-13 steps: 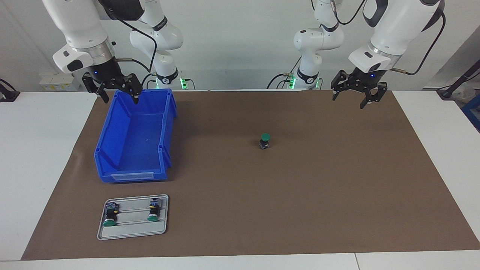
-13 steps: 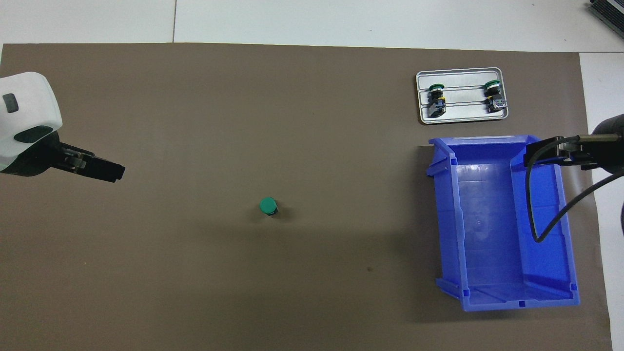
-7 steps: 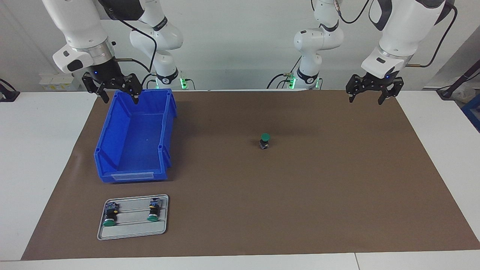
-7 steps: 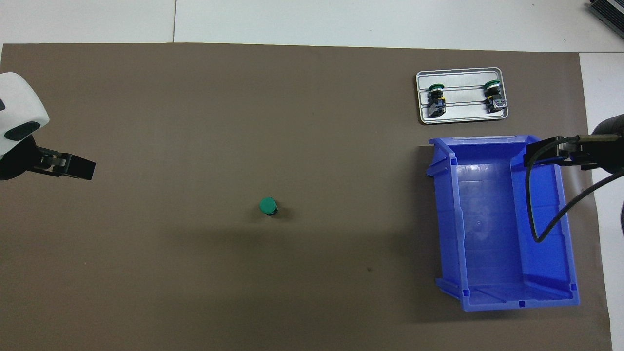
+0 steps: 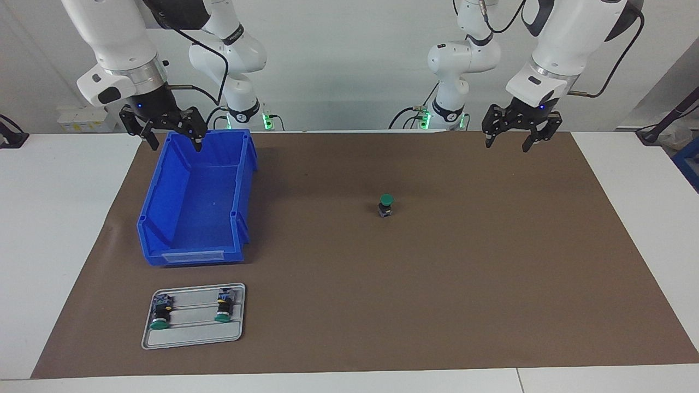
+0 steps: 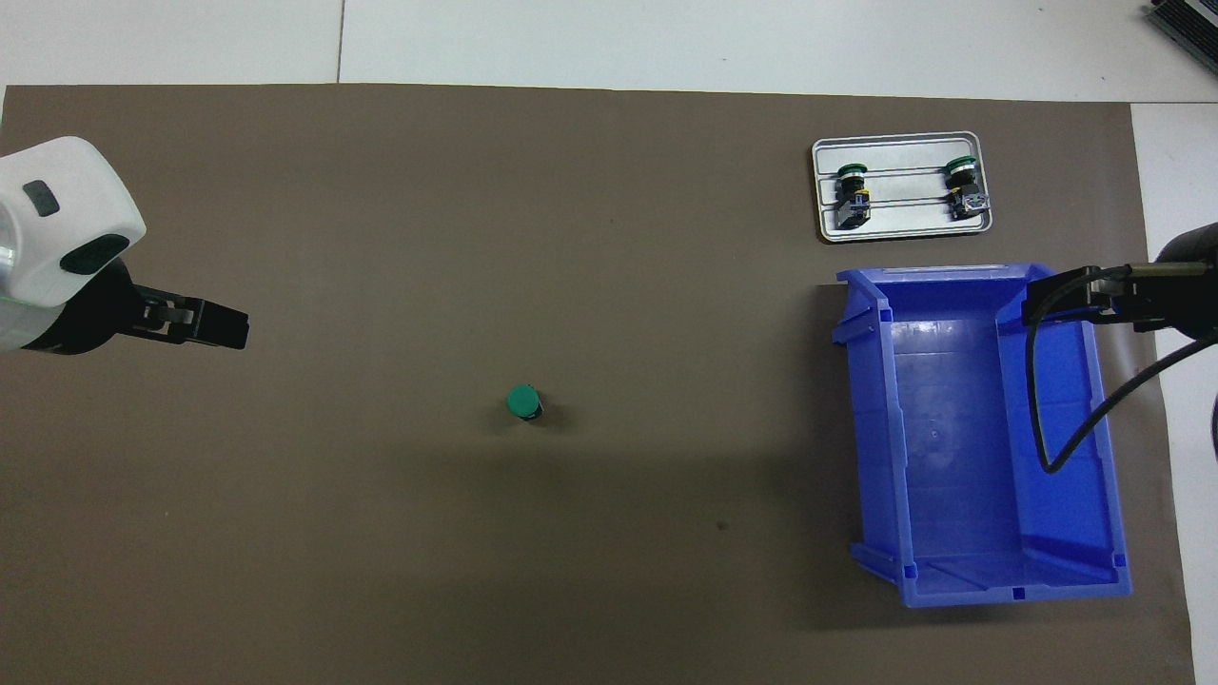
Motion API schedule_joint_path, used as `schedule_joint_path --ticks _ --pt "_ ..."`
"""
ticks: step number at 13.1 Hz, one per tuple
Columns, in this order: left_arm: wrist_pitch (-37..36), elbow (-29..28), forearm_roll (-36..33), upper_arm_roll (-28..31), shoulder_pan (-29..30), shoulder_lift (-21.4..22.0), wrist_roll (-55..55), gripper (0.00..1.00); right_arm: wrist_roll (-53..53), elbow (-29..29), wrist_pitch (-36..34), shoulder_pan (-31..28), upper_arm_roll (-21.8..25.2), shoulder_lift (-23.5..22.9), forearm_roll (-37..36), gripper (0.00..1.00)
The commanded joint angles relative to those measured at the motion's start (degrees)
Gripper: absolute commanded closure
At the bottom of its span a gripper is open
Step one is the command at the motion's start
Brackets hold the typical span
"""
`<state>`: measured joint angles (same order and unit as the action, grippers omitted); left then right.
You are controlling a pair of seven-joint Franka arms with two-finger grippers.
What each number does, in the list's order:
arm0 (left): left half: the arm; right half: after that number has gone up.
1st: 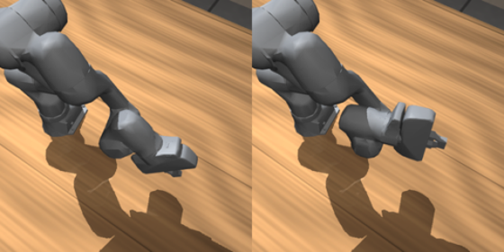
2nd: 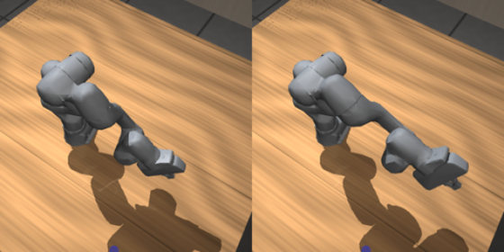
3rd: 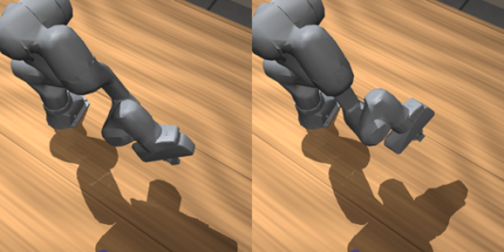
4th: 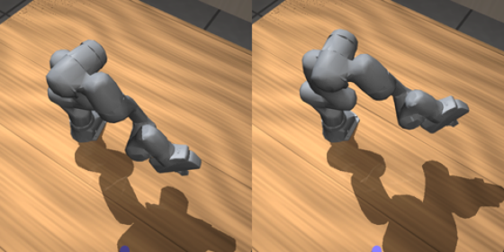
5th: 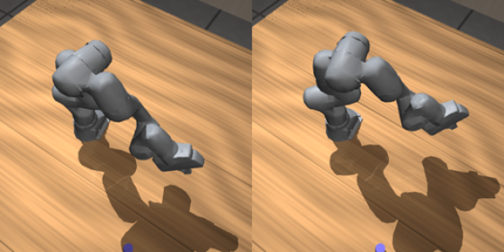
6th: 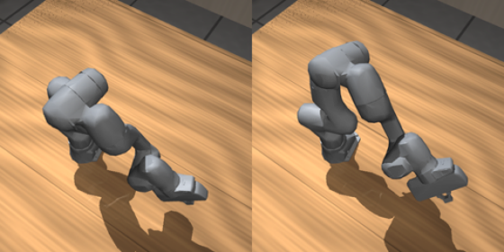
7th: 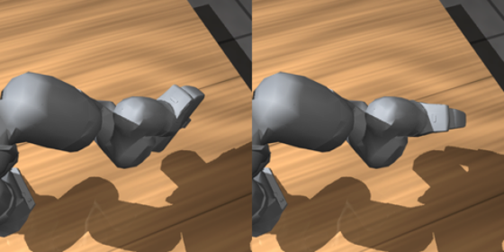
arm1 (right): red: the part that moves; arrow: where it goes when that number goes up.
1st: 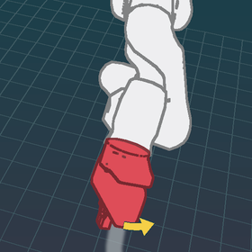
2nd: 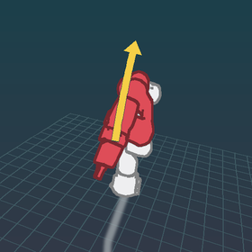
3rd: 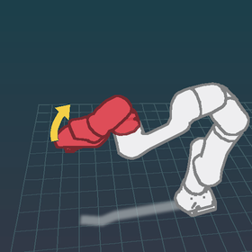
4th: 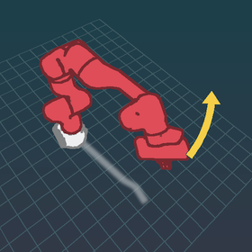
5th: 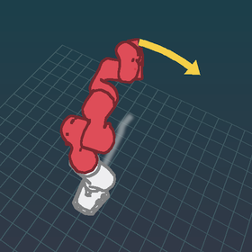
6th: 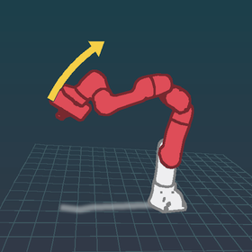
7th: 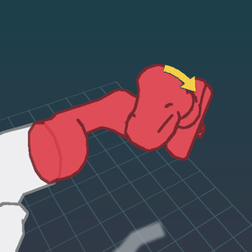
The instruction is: Place and press button with both arms
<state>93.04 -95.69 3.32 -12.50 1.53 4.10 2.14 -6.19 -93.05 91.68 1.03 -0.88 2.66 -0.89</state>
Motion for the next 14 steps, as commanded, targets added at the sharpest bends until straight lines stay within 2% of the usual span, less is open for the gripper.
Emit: schedule_joint_path --ticks 1,2,6,8,12,14 --pt "2.7 -3.9 0.5 0.3 -5.0 2.0 -10.4 0.95 1.4 -1.5 0.0 -0.4 -0.3 1.5 0.4 0.00" --pt "4.1 -4.8 0.5 0.4 -7.7 2.1 -14.4 1.00 1.4 -1.5 0.0 -0.4 -0.3 1.5 0.4 0.00" --pt "10.5 -9.6 0.5 0.4 -14.4 1.4 -19.9 1.00 1.4 -1.5 0.0 -0.4 -0.3 1.5 0.4 0.00" --pt "18.4 -13.2 0.5 0.4 -18.6 -0.7 -26.3 1.00 1.4 -1.5 0.0 -0.4 -0.3 1.5 0.4 0.00" --pt "24.8 -13.6 -2.7 0.4 -22.0 -7.7 -32.3 1.00 1.4 -1.5 0.0 -0.4 -0.3 1.5 0.4 0.00" --pt "29.2 -17.0 -3.0 0.4 -22.7 -7.8 -33.5 1.00 1.4 -1.5 0.0 -0.4 -0.3 1.5 0.4 0.00"
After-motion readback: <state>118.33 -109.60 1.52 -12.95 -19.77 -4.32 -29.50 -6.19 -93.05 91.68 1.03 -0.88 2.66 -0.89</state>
